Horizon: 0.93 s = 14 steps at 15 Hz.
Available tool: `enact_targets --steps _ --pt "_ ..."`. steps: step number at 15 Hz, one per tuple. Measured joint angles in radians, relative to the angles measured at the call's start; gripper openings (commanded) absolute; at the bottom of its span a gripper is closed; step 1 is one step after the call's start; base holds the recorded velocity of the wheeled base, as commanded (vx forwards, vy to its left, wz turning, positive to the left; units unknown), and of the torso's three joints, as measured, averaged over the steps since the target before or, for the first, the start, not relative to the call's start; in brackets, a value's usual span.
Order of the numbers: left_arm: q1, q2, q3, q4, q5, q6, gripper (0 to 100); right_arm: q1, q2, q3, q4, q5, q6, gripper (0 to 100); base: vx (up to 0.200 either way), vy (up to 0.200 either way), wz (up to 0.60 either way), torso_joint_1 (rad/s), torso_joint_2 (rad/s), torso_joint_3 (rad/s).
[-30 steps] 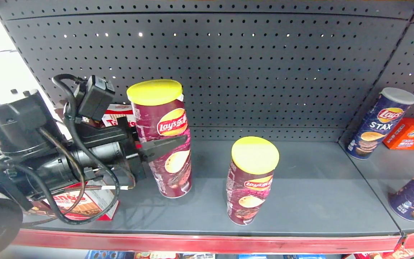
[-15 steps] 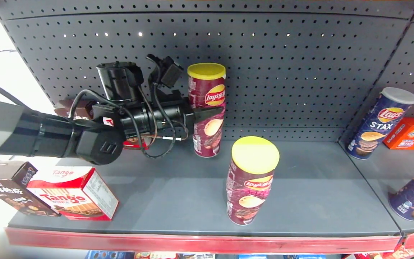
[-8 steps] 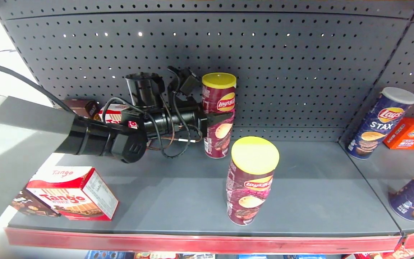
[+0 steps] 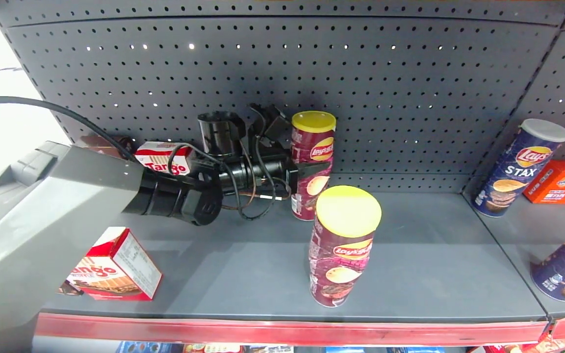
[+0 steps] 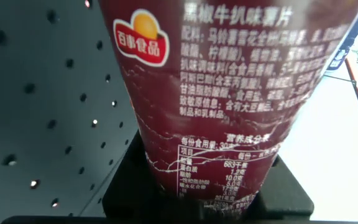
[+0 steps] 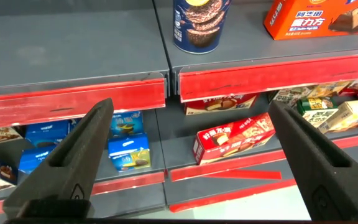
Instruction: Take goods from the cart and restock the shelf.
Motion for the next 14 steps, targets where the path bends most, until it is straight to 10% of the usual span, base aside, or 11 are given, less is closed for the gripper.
enact_targets --steps 9,10,14 --pt "-0.002 0.048 0.001 -0.056 0.001 0.000 0 0.000 0.001 0.000 0.000 0.000 0.000 100 0.000 0.000 0.00 0.000 0.00 0.000" --pt "-0.003 0.051 0.001 -0.071 0.001 -0.001 100 0.000 0.001 0.000 0.000 0.000 0.000 100 0.000 0.000 0.00 0.000 0.00 0.000" --pt "-0.009 0.055 0.024 -0.121 0.005 -0.011 100 0.000 0.001 0.000 0.000 0.000 0.000 100 0.000 0.000 0.00 0.000 0.00 0.000"
